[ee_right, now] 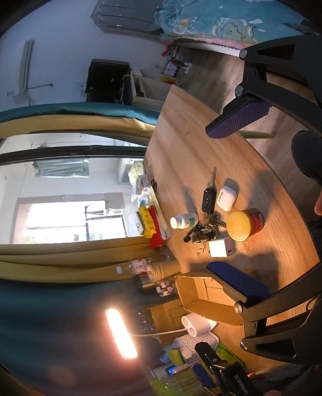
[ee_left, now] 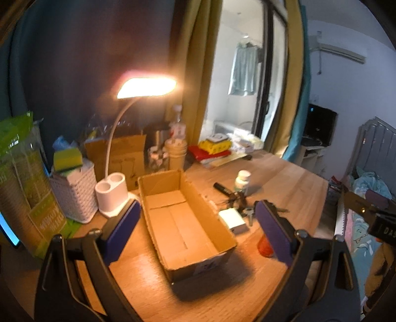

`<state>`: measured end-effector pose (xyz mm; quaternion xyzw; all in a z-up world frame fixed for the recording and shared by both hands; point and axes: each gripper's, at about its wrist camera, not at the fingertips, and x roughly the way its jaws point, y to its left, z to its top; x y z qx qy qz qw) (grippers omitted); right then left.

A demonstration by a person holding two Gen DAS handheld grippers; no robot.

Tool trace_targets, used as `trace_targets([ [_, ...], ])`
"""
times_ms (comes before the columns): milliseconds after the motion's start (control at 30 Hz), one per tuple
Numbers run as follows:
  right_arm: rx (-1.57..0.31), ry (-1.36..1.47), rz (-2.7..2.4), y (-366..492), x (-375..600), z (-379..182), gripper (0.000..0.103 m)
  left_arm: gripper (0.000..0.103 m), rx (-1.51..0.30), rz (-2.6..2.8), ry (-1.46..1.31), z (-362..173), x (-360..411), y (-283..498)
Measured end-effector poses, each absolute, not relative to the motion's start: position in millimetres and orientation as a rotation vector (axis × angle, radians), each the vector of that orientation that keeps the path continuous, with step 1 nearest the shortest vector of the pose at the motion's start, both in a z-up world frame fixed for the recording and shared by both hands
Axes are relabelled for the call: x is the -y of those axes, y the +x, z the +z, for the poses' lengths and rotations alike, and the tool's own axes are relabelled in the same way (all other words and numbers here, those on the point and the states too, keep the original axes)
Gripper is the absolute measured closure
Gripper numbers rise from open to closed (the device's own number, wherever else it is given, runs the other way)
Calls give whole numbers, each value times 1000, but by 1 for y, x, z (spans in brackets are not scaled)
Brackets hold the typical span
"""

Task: Organize rigid objects
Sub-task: 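Grasp the cardboard box wall with the left tool to steady it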

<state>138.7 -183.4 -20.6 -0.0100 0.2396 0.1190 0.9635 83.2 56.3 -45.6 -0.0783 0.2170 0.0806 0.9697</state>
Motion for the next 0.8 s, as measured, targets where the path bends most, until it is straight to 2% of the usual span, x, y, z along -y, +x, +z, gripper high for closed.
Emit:
trace_targets([
  [500,-635,-59,272,206,162,-77,2,8,-644,270,-184,-125,-103,158],
  [800,-705,-96,305,226,146,-107,2,8,-728,290,-214,-152,-116,175],
])
